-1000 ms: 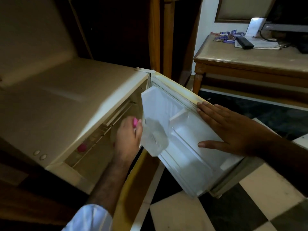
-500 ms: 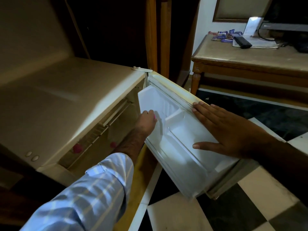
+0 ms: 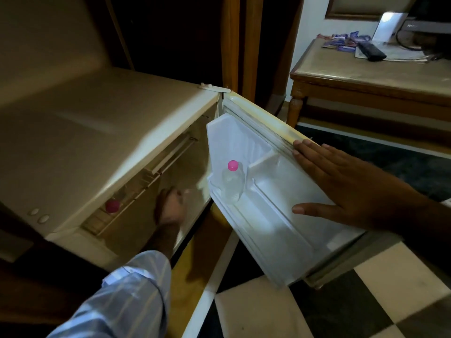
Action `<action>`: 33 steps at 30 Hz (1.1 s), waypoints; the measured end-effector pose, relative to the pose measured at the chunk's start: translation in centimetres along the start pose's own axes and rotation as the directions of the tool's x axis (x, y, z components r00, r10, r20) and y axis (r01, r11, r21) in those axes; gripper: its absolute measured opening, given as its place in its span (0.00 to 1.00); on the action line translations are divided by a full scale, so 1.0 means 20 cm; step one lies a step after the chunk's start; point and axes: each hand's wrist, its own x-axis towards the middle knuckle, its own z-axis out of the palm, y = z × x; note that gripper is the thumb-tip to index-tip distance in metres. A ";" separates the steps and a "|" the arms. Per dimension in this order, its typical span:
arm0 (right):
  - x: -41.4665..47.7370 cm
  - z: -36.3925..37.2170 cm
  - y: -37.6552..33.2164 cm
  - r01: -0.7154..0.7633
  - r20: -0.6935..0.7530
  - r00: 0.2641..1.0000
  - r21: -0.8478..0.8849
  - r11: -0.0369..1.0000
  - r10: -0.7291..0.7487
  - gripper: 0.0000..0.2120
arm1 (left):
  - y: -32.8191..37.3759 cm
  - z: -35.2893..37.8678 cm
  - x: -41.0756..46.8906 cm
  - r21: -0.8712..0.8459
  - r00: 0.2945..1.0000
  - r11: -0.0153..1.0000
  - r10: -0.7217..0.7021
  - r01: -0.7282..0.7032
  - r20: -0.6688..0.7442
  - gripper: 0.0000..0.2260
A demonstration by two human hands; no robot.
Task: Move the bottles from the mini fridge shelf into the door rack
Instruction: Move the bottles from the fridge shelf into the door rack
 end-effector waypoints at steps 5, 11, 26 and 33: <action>-0.01 -0.01 -0.02 -0.003 0.000 1.000 0.019 1.000 0.003 0.52 | -0.26 0.17 0.19 0.147 0.973 0.981 -0.152 0.128 0.172 0.13; -0.01 -0.01 -0.03 -0.002 -0.011 1.000 0.001 1.000 0.002 0.52 | -0.29 0.24 0.20 0.166 0.986 0.981 -0.123 0.103 0.116 0.10; -0.01 -0.02 -0.02 -0.016 0.006 1.000 -0.002 1.000 0.016 0.51 | 0.32 -0.45 -0.14 0.002 0.965 0.994 0.101 -0.105 0.242 0.10; -0.01 -0.02 -0.03 -0.031 0.013 0.999 0.020 0.999 0.031 0.52 | 0.66 -0.65 -0.20 -0.180 0.934 0.927 0.347 -0.329 0.080 0.11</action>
